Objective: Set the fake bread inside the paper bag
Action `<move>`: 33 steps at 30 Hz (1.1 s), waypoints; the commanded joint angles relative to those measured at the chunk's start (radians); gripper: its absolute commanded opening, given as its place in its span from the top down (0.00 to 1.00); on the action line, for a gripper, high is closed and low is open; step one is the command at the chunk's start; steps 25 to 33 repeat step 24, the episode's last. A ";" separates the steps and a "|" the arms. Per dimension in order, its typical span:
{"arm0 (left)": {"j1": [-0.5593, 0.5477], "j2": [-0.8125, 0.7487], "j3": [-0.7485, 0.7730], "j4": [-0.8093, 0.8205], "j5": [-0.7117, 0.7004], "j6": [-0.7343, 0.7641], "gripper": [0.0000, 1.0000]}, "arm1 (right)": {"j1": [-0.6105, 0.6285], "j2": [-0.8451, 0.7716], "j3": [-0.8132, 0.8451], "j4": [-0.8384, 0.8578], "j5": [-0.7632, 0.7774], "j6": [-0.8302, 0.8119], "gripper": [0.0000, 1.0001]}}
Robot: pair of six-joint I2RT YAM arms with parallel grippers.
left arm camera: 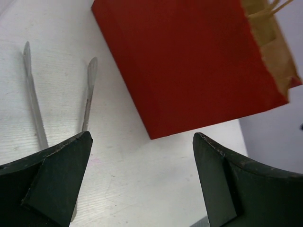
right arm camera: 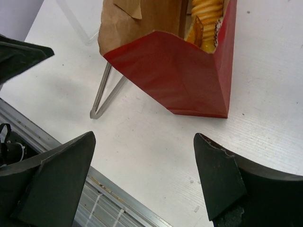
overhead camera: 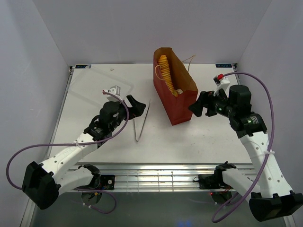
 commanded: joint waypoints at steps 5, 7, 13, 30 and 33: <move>0.166 -0.141 -0.098 0.084 0.376 -0.171 0.02 | 0.006 -0.065 -0.144 0.032 0.065 0.045 0.10; 0.241 -0.168 -0.143 0.167 0.525 -0.222 0.02 | 0.006 -0.060 -0.209 0.045 0.058 0.072 0.10; 0.338 -0.239 -0.330 0.434 0.758 -0.408 0.02 | 0.006 -0.062 -0.383 0.103 0.058 0.134 0.10; 0.382 -0.176 -0.710 1.398 0.881 -0.924 0.02 | 0.006 -0.360 -0.652 0.316 -0.066 0.249 0.10; 0.382 -0.176 -0.710 1.398 0.881 -0.924 0.02 | 0.006 -0.360 -0.652 0.316 -0.066 0.249 0.10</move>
